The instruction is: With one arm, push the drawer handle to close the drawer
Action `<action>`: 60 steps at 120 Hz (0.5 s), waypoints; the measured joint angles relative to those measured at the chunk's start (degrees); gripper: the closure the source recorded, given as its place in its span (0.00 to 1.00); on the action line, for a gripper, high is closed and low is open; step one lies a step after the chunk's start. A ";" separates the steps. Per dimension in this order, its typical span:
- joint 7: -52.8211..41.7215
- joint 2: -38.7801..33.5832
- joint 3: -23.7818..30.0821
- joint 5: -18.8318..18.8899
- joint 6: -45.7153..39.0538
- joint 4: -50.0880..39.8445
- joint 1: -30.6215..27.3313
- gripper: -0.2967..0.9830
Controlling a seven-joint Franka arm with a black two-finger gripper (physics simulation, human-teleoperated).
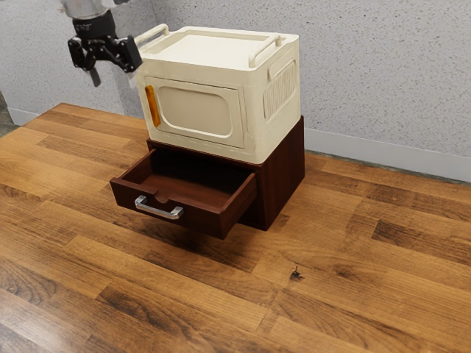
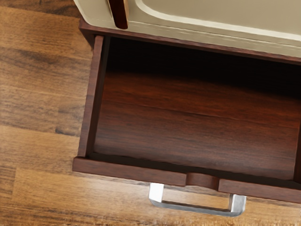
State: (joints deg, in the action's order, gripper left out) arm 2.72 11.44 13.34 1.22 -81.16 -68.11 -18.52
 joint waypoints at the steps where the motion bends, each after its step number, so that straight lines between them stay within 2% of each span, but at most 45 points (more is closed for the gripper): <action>1: 0.07 0.02 0.02 0.01 0.14 0.03 0.00 0.23; 26: 1.62 -0.02 0.18 0.02 2.38 0.46 -0.08 0.23; 42: 2.51 -4.71 1.48 -1.81 4.25 5.51 -0.98 0.23; 60: 3.46 -4.83 3.45 0.84 5.77 5.12 0.60 0.23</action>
State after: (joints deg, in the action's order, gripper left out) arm 6.18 6.61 16.79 2.06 -75.38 -62.98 -17.92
